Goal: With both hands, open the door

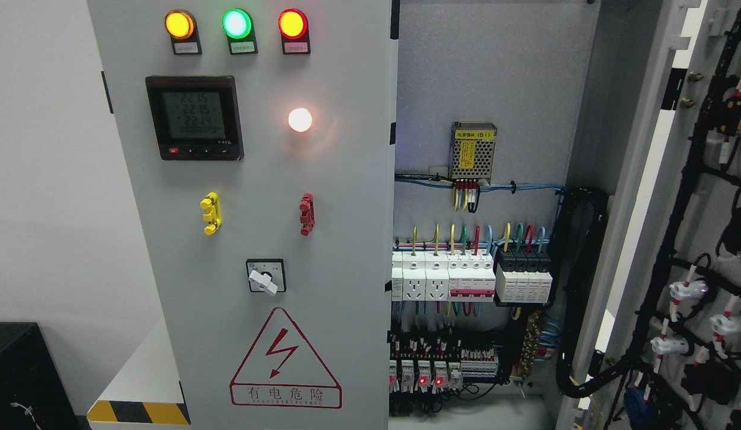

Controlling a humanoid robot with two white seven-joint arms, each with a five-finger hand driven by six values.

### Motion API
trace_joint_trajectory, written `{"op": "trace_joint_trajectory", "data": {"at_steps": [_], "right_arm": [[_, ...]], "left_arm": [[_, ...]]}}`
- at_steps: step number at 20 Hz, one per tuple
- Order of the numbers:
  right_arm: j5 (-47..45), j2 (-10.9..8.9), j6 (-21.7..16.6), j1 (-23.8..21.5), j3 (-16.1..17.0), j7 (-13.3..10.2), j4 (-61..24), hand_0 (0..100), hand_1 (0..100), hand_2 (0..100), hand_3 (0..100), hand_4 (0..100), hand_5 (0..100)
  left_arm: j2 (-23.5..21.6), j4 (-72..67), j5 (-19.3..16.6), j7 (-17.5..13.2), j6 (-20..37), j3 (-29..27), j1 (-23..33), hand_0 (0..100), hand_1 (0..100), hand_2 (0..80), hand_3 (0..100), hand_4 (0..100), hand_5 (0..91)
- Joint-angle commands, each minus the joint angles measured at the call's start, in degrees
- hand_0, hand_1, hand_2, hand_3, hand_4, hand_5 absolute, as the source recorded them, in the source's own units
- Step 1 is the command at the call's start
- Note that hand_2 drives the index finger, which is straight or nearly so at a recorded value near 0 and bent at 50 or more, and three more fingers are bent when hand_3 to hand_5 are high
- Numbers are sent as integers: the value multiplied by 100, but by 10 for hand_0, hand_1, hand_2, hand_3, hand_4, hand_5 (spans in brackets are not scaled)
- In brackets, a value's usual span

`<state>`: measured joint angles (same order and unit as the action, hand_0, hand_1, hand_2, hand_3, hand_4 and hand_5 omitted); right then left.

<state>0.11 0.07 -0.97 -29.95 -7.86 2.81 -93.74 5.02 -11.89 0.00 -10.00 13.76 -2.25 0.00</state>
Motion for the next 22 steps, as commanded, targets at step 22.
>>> {"op": "trace_joint_trajectory", "data": {"at_steps": [22], "right_arm": [[-239,-113,563,4935,-481,-62,-1482,0,0,0,0,0,0]], "left_arm": [[113,-6,140,-37,13,58,-326,0,0,0,0,0,0]]}}
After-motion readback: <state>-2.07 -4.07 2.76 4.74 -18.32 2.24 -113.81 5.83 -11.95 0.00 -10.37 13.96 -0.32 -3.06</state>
